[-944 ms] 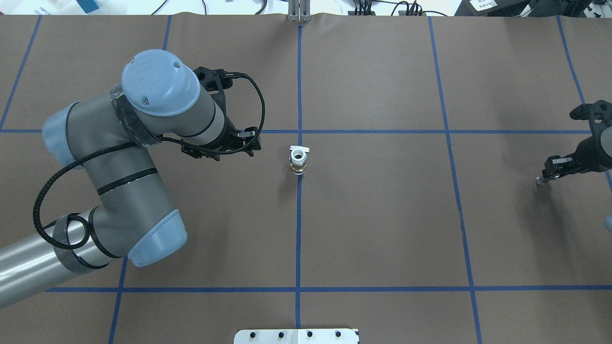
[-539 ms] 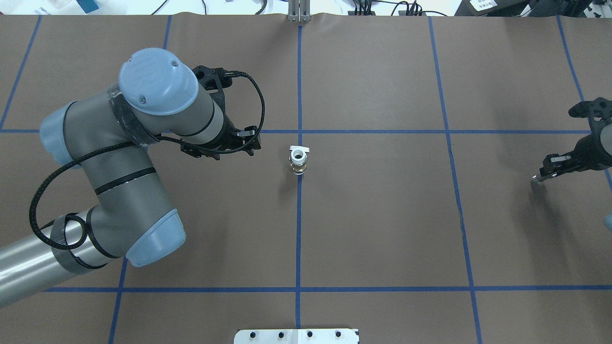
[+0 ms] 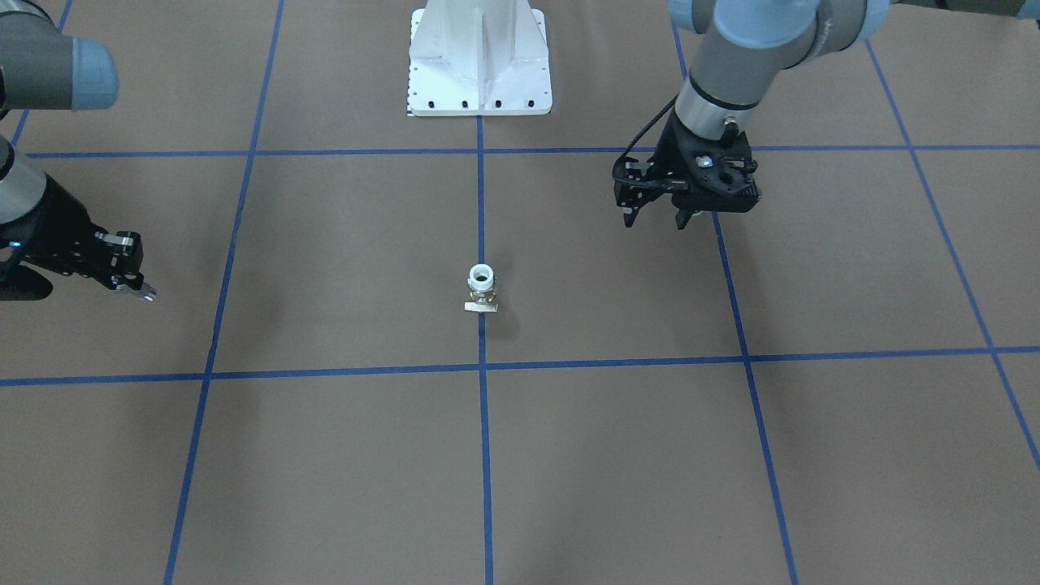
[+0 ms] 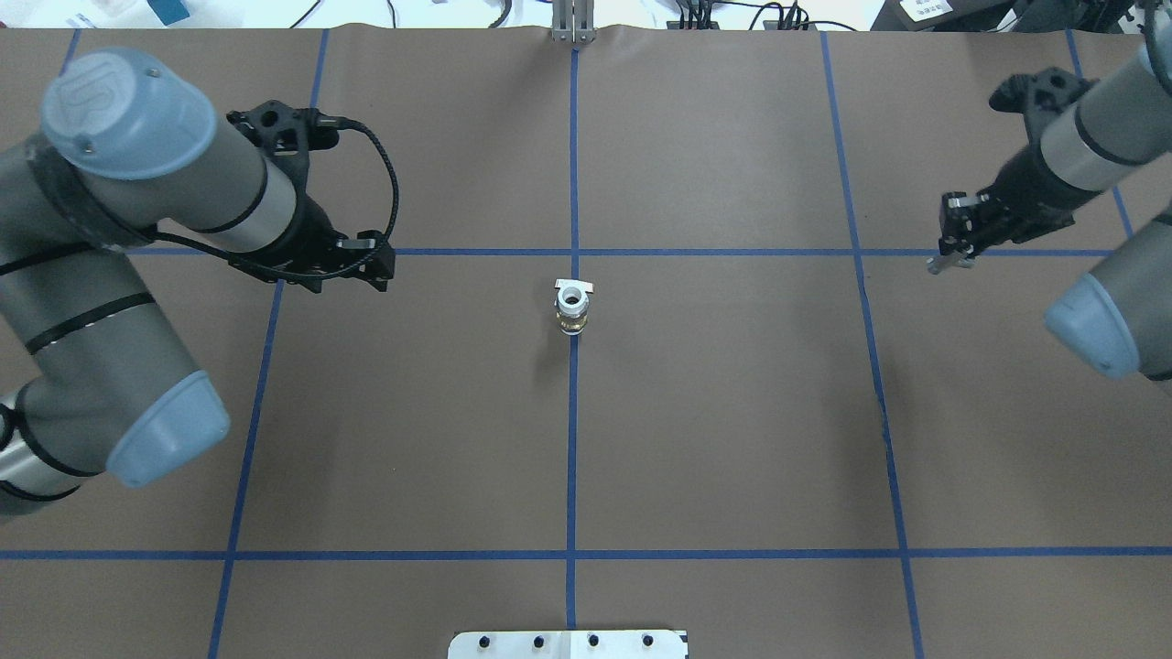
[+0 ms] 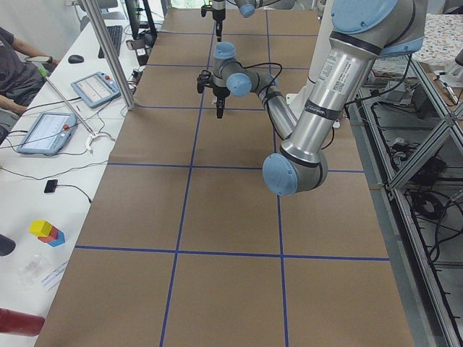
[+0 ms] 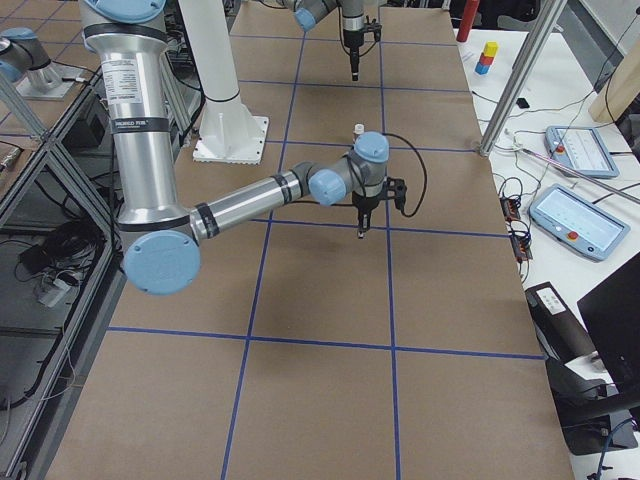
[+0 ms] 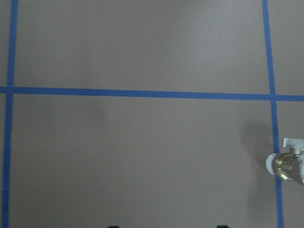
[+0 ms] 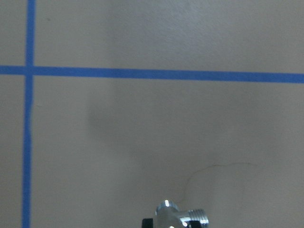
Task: Assemble PPR valve and pipe with both arms
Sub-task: 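Carry the chrome elbow with the right gripper above the valve fitting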
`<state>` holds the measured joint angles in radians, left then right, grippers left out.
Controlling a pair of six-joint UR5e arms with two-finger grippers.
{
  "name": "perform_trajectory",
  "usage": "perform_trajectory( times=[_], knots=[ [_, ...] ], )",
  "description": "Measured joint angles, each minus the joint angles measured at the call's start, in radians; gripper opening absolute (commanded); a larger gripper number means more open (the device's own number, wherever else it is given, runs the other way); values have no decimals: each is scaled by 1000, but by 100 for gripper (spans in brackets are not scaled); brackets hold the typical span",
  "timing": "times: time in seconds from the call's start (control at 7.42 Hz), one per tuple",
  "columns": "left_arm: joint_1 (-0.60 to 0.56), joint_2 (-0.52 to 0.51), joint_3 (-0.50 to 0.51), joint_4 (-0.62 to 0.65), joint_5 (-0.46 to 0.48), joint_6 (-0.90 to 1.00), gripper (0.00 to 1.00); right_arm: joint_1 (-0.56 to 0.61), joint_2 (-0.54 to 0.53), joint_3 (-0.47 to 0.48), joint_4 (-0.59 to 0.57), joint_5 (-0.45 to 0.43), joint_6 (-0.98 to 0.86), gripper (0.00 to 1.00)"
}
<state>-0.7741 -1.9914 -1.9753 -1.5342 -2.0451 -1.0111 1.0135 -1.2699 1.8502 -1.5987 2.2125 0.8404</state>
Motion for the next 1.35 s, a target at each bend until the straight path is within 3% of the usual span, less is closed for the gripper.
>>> perform_trajectory(
  times=[0.27, 0.67, 0.94, 1.35],
  knots=[
    [-74, 126, -31, -17, -36, 162, 80, -89, 221, -42, -69, -51, 226, 0],
    [-157, 269, -4, -125, -78, 325, 81, -260, 486, -173, -78, -171, 494, 0],
    [-194, 309, 20, -153, -98, 396, 84, -339, 569, -234, -78, -227, 563, 0],
    [-219, 326, 29, -158, -124, 444, 84, -390, 583, -251, -78, -254, 574, 0]
  ],
)
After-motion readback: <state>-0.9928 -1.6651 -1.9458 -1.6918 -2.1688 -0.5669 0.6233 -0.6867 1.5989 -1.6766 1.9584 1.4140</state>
